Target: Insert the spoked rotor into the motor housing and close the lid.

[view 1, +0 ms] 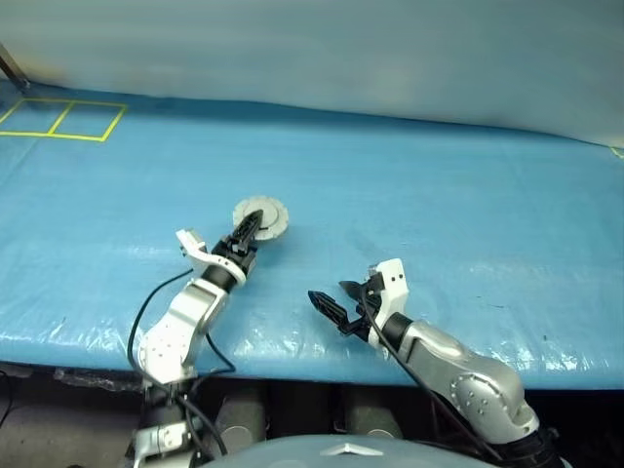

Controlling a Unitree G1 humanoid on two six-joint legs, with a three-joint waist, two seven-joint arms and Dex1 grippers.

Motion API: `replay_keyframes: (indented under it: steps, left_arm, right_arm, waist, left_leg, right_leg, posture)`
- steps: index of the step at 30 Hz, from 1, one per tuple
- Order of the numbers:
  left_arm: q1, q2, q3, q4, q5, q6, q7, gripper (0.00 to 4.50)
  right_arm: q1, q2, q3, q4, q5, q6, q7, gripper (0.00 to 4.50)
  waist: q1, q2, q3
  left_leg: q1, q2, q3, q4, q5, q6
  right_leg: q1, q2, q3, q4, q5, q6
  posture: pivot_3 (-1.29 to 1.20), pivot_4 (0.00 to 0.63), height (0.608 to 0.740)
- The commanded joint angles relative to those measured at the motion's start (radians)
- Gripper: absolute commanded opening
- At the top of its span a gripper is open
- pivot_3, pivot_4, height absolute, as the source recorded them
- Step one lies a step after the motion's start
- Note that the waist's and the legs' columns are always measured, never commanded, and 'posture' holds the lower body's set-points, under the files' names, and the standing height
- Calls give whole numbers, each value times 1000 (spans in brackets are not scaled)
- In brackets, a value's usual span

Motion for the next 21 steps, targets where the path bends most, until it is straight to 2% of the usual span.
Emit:
replay_keyframes:
  steps: [1, 5, 8, 13, 17, 21]
  left_arm:
    - [-111, 12, 17, 89, 59, -18, -47, 2427]
    - [-341, 51, 49, 410, 184, -68, -147, 2428]
    - [-488, 70, 71, 627, 272, -95, -241, 2427]
    - [-716, 92, 113, 1006, 440, -205, -338, 2427]
    - [-805, 93, 144, 1168, 540, -262, -340, 2427]
    - [-826, 99, 179, 1217, 596, -258, -344, 3734]
  right_arm:
    - [5, -14, 47, -39, -211, -126, 38, 4500]
    - [22, 29, 88, 15, -439, -353, 39, 4500]
    - [37, 63, 94, 51, -538, -416, 25, 4500]
    - [65, 133, 79, 94, -587, -450, 35, 4500]
    - [74, 166, 77, 90, -630, -419, 31, 4500]
    - [81, 190, 68, 81, -648, -394, 38, 4500]
  waist:
    - [1, 0, 0]
    - [10, -3, 1]
    - [8, -4, 2]
    - [7, -5, 2]
    - [1, -5, 2]
    - [-4, -5, 2]
  left_leg:
    - [0, -1, 0, 0, 0, 0]
    - [-1, -2, -1, 0, 2, -3]
    - [-2, -2, -1, 0, 2, -3]
    - [-3, -3, -1, 0, 2, -3]
    - [-3, -3, 0, -2, 2, -3]
    - [-3, -2, 0, -2, 2, -4]
  right_leg:
    - [0, 0, 0, 0, 0, 0]
    - [0, -1, 0, -1, 1, 4]
    - [0, 0, -1, -1, 1, 11]
    - [0, -1, 0, -3, 3, 11]
    - [0, -1, 0, -5, 3, 11]
    - [0, -1, -1, -4, 2, 11]
  posture:
    - [0, 150, 740]
    - [0, 150, 740]
    - [0, 150, 740]
    - [0, 150, 740]
    - [0, 150, 740]
    - [0, 150, 740]
